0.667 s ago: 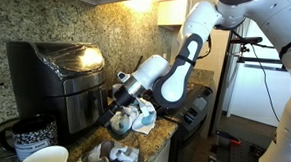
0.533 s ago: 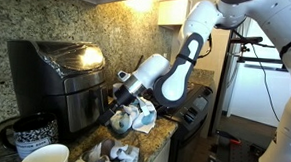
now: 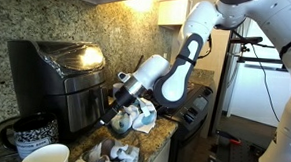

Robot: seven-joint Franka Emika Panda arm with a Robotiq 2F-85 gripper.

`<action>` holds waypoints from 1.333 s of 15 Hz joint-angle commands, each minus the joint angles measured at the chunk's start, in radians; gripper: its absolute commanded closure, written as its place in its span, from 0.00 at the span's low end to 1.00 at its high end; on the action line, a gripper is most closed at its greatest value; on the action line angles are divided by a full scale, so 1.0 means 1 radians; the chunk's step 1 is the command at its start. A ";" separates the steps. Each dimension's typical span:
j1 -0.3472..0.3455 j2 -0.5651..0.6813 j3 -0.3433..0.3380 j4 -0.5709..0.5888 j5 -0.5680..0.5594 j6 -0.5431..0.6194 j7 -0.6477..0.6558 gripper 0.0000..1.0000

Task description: Pull the food basket out then push it in

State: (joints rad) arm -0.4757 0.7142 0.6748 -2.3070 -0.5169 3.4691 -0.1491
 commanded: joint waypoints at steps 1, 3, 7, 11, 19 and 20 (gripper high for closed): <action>0.052 0.107 -0.017 0.104 0.018 -0.050 -0.004 0.00; 0.011 0.084 0.011 0.075 0.004 -0.074 0.010 0.00; -0.071 0.075 0.072 0.031 -0.009 -0.175 0.017 0.00; -0.054 0.075 0.058 0.024 0.049 -0.165 -0.039 0.00; -0.094 0.012 0.088 -0.030 0.084 -0.218 -0.041 0.00; -0.094 -0.005 0.086 -0.037 0.092 -0.222 -0.037 0.00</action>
State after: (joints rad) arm -0.5502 0.7882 0.7418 -2.2934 -0.4728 3.2843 -0.1726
